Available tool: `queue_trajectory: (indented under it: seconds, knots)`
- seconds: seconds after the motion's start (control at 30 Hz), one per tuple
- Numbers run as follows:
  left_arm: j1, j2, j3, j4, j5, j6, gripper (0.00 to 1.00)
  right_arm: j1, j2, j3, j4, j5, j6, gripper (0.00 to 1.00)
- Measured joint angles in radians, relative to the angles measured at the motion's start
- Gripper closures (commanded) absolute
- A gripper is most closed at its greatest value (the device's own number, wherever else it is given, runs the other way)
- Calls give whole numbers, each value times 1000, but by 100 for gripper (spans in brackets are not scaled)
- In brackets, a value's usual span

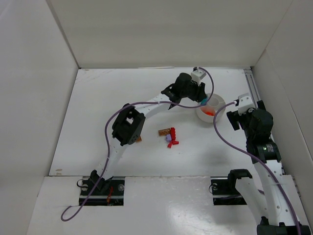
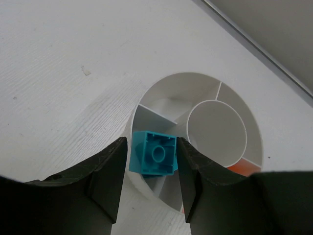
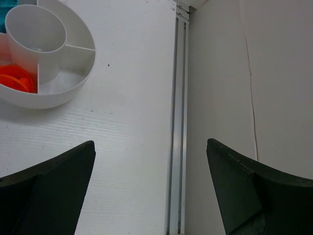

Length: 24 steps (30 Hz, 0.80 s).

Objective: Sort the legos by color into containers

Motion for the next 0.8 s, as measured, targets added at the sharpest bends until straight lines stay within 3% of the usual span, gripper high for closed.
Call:
queue_trajectory:
  seconds: [0.2, 0.33, 0.37, 0.5, 0.6, 0.8]
  knots:
    - [0, 0, 0, -24, -32, 4, 56, 0, 2, 0, 0, -1, 0, 0]
    - [0, -2, -5, -28, -44, 3, 71, 0, 2, 0, 0, -5, 0, 0]
    - [0, -4, -11, -27, -44, 5, 79, 0, 2, 0, 0, -6, 0, 0]
    - [0, -20, -26, -20, -40, 7, 90, 0, 2, 0, 0, -8, -2, 0]
    - [-5, -31, -32, -20, -25, 7, 95, 0, 2, 0, 1, -8, -3, 0]
    - [-15, -53, -66, -13, -18, 10, 95, 0, 2, 0, 1, -11, -3, 0]
